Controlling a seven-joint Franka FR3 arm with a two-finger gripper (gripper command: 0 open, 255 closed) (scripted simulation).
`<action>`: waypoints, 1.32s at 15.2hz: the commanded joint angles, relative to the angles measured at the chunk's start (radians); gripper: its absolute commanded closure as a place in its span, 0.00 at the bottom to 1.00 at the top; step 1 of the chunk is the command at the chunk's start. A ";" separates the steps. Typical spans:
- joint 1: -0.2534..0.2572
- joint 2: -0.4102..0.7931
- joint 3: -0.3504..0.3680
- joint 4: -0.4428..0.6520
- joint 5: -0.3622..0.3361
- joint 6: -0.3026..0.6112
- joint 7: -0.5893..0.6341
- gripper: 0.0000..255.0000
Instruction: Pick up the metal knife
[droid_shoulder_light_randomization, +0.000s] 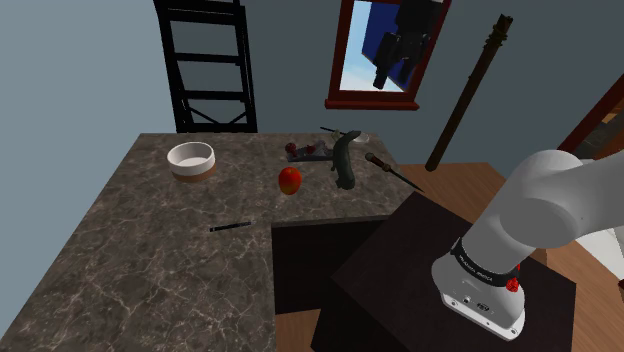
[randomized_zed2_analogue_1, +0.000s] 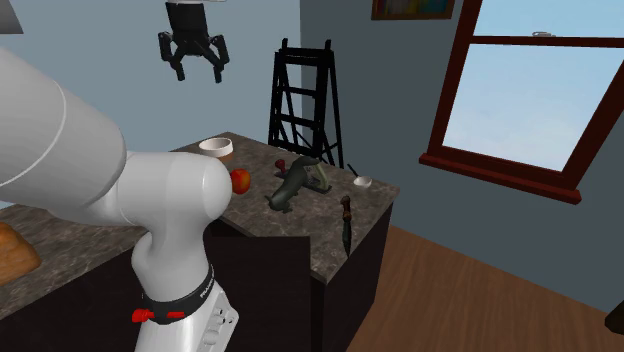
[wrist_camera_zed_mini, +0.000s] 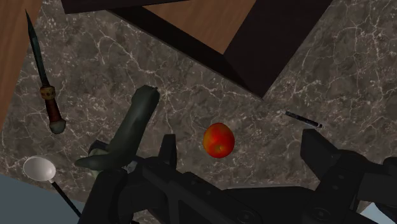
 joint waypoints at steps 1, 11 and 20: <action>0.000 0.000 0.000 0.000 0.000 0.000 0.000 0.00; -0.065 0.095 -0.169 -0.163 -0.066 0.230 -0.187 0.00; -0.108 0.310 -0.331 -0.203 -0.086 0.456 -0.374 0.00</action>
